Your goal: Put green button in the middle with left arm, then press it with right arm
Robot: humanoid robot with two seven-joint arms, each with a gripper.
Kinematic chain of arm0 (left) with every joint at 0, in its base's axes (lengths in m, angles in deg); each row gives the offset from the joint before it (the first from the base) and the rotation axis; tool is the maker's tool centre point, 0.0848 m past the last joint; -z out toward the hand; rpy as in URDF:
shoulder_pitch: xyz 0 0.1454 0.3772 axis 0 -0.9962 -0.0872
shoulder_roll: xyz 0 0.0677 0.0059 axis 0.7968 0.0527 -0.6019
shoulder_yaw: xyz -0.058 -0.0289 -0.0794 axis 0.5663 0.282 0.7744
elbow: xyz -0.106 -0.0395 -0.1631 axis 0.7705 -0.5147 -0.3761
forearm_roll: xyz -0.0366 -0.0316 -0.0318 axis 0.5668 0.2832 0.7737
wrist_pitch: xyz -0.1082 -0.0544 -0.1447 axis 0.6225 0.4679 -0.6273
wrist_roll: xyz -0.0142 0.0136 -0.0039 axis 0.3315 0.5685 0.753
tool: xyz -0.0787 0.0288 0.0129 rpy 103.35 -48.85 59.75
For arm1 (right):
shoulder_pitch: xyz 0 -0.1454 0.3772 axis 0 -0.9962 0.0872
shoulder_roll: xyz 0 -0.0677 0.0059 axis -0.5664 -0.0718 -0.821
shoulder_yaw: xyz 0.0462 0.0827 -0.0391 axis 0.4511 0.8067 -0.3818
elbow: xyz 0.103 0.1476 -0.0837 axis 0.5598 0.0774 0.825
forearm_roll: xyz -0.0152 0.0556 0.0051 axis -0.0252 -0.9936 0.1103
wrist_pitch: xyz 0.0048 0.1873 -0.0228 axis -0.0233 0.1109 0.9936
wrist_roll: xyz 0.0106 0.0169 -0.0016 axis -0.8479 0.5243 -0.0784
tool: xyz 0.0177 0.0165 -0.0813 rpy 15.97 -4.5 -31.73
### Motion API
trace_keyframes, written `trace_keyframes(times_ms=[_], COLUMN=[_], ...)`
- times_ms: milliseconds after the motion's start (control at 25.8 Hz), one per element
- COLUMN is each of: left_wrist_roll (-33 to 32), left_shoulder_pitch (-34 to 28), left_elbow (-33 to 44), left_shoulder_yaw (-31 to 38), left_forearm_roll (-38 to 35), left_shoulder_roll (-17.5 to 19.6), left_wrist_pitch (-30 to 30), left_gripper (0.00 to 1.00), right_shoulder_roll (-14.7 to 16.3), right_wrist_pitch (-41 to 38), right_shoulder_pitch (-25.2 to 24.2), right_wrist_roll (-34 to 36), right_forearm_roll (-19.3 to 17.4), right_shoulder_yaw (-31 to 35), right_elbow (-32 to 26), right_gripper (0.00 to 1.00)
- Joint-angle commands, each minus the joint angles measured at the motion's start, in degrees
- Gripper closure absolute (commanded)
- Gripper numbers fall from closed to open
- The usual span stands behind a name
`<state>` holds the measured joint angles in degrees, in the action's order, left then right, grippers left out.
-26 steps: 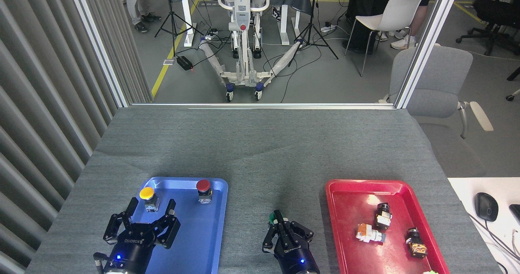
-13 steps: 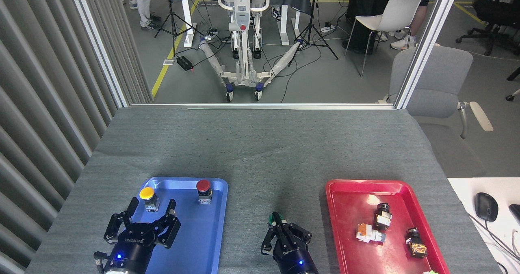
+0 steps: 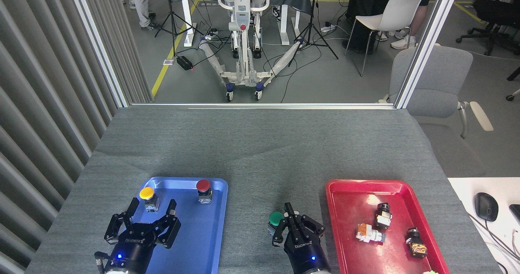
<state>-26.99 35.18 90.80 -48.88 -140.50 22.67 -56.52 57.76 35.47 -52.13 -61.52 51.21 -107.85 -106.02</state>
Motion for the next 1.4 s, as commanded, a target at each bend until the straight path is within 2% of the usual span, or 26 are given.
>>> trace_keyframes(times_ms=[0, 39, 116, 155, 194, 233, 427, 543, 1358], left_wrist_roll=[0.01, 0.01, 0.01, 0.01, 0.01, 0.01, 0.01, 0.01, -0.08], left_shoulder_pitch=[-0.12, -0.12, -0.04, -0.04, -0.04, -0.04, -0.12, -0.12, 0.14], left_elbow=[-0.02, -0.02, 0.07, -0.02, -0.02, 0.07, 0.07, -0.02, -0.19], left_shoulder_yaw=[0.00, 0.00, 0.00, 0.00, 0.00, 0.00, 0.00, 0.00, 0.00], left_forearm_roll=[0.00, 0.00, 0.00, 0.00, 0.00, 0.00, 0.00, 0.00, 0.00], left_shoulder_roll=[0.00, 0.00, 0.00, 0.00, 0.00, 0.00, 0.00, 0.00, 0.00], left_wrist_pitch=[-0.01, -0.01, -0.01, -0.01, -0.01, -0.01, -0.01, -0.01, -0.01], left_gripper=[0.00, 0.00, 0.00, 0.00, 0.00, 0.00, 0.00, 0.00, 0.00], right_shoulder_roll=[2.04, 2.75, 3.89, 4.33, 4.77, 5.30, 8.64, 9.60, 9.52], right_wrist_pitch=[-0.18, -0.53, -0.62, -0.62, -0.62, -0.62, -2.37, -3.43, -3.43], right_shoulder_pitch=[-2.40, -3.63, -6.27, -7.32, -8.47, -9.52, -12.51, -13.65, -14.36], right_wrist_roll=[0.20, 0.29, 1.16, 1.87, 2.83, 3.63, 4.42, 4.42, 3.98], right_forearm_roll=[-0.02, -0.11, -0.20, -0.29, -0.29, -0.38, -2.31, -2.92, -2.93], right_shoulder_yaw=[1.70, 3.28, 6.44, 7.50, 8.82, 9.96, 15.67, 18.48, 19.01], right_elbow=[-3.45, -4.94, -7.66, -8.72, -9.86, -10.83, -13.03, -14.52, -16.54], right_gripper=[0.83, 0.73, 0.35, 0.21, 0.10, 0.04, 0.01, 0.00, 0.00])
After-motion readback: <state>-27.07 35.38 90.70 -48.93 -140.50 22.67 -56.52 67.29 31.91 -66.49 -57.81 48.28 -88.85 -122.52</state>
